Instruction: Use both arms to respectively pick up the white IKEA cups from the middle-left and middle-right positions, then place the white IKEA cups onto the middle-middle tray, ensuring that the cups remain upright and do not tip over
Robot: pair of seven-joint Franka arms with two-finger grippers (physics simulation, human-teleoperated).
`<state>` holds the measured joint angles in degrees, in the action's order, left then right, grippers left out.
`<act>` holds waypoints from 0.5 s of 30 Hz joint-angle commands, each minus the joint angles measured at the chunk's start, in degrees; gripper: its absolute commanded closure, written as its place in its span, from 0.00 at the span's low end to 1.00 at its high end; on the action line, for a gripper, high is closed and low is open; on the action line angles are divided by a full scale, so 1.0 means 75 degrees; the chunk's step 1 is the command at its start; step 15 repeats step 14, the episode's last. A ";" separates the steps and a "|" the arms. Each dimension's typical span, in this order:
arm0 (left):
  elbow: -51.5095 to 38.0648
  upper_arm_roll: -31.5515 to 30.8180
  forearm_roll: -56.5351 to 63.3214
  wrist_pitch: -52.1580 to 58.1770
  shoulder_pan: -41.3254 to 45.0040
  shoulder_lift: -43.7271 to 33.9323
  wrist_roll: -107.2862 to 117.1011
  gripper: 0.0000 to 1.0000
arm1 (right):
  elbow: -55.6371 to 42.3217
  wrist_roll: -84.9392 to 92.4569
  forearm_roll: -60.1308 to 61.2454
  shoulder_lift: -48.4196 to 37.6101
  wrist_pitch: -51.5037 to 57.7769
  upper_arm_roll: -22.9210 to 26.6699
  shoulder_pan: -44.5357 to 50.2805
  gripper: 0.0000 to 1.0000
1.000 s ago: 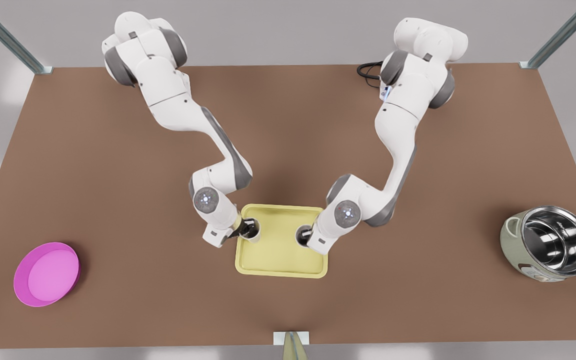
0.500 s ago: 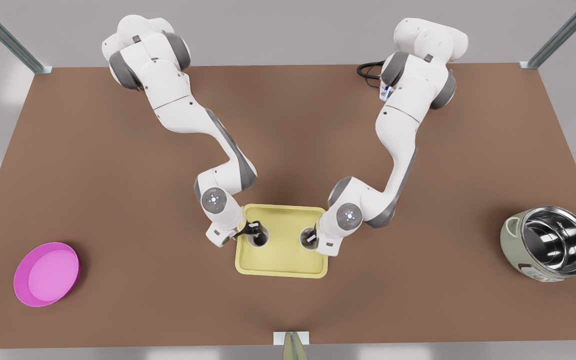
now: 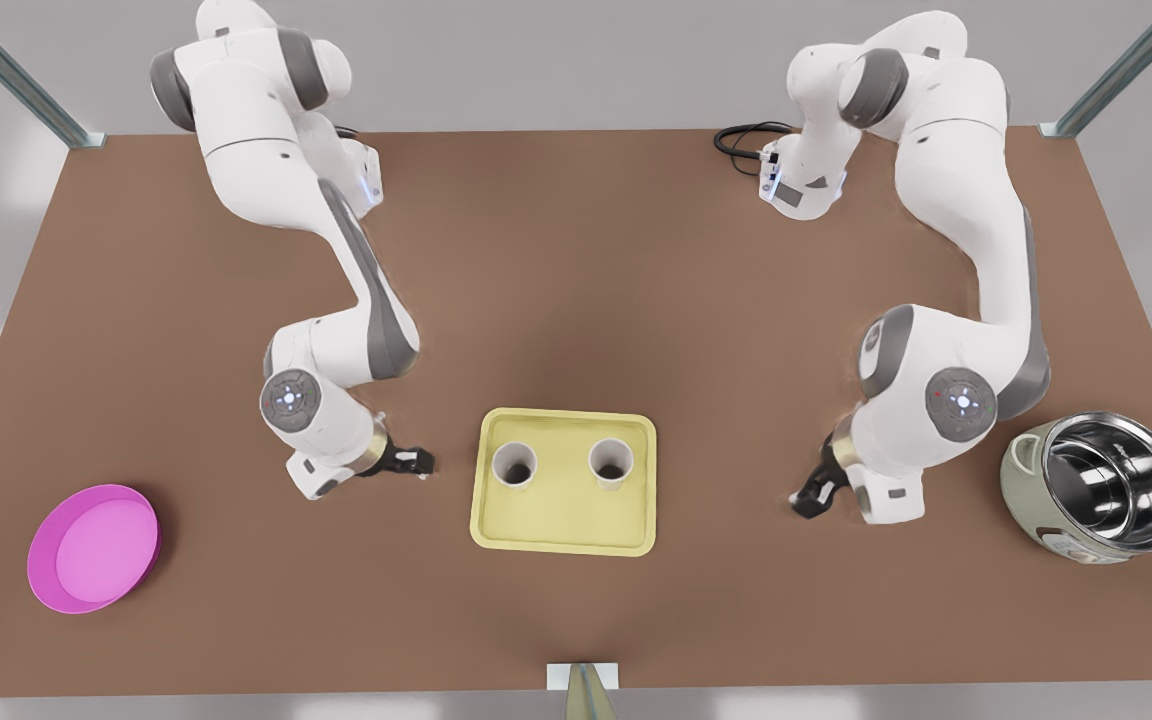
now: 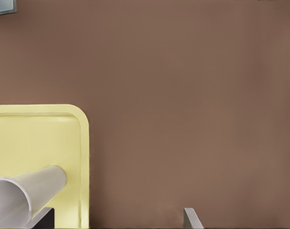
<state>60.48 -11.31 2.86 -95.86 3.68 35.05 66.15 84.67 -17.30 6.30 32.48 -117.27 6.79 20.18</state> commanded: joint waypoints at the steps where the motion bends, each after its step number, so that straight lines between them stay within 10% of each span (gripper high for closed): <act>1: -0.0060 -0.0003 0.0298 0.2960 -0.0338 -0.0698 -0.3440 0.00 | -0.0038 0.1822 -0.1545 -0.0052 0.1772 0.0126 -0.0708 0.00; 3: 0.1920 0.0231 0.0275 0.2680 -0.0256 -0.2516 -0.6195 0.00 | -0.1714 0.3092 -0.1110 -0.0228 0.3365 0.0278 -0.1167 0.00; 6: 0.1604 0.0184 0.0240 0.2797 -0.0245 -0.2224 -0.6183 0.00 | -0.0777 0.3046 -0.1274 -0.2103 0.3612 0.0326 -0.1179 0.00; 15: 0.1651 0.0079 -0.0499 0.3219 -0.0327 -0.2083 -0.6195 0.00 | -0.0379 0.2588 -0.1251 -0.2912 0.4315 -0.0026 -0.1554 0.00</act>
